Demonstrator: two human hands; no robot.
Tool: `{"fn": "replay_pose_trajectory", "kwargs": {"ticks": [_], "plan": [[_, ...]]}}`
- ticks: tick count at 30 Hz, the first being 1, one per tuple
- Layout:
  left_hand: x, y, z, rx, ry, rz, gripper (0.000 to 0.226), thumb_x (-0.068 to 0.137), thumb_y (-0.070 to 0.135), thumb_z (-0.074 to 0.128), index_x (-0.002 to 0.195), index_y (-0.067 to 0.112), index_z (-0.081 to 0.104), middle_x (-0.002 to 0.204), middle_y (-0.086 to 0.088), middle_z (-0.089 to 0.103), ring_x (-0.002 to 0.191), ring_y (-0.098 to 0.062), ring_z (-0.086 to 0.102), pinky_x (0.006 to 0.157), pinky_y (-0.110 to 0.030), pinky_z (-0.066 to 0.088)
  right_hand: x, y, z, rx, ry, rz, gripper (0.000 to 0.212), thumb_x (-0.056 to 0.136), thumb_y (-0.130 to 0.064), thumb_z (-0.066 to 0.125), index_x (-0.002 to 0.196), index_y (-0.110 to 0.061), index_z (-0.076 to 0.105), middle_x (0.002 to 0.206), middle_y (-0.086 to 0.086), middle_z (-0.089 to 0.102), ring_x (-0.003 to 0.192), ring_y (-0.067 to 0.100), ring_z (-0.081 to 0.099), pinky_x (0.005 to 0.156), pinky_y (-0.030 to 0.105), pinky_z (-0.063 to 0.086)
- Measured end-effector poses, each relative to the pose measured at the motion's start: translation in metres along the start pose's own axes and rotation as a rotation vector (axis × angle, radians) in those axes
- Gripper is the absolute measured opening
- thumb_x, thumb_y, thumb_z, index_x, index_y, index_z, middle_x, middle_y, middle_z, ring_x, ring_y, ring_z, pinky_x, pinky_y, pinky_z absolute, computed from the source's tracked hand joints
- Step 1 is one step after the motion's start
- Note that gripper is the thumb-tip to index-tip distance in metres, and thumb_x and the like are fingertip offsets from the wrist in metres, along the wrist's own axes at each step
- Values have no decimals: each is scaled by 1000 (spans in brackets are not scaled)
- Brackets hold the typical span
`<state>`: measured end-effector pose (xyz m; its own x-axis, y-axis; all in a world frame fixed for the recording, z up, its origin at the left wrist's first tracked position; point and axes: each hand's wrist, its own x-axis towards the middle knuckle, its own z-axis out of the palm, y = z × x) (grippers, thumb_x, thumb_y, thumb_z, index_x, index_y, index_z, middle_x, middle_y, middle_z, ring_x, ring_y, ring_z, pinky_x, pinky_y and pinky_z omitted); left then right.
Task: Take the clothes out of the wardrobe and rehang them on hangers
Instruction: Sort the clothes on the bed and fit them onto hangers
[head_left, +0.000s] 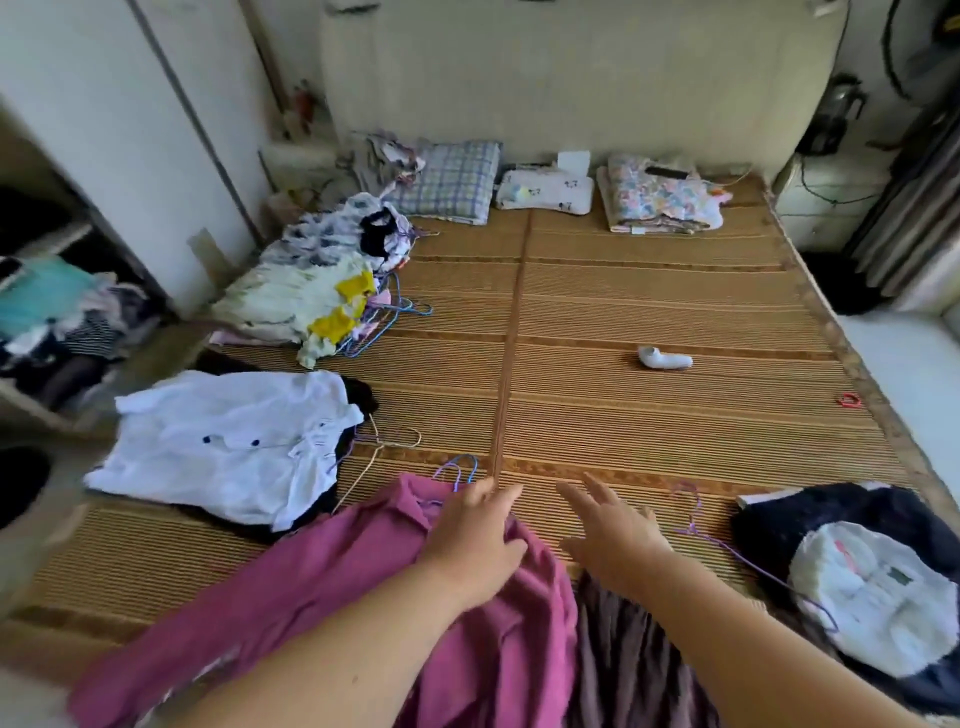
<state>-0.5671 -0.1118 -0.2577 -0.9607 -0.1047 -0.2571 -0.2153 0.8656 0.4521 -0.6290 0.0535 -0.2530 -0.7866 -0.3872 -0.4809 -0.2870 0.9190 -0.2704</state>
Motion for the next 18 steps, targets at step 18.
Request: {"fn": "replay_pose_trajectory", "kwargs": {"ticks": [18], "plan": [[-242, -384, -242, 192, 256, -242, 56, 90, 42, 54, 142, 34, 35, 148, 4, 32, 135, -18, 34, 108, -42, 35, -35, -463, 92, 38, 85, -296, 56, 88, -39, 54, 141, -38, 36, 154, -3, 23, 139, 22, 29, 110, 50, 23]]}}
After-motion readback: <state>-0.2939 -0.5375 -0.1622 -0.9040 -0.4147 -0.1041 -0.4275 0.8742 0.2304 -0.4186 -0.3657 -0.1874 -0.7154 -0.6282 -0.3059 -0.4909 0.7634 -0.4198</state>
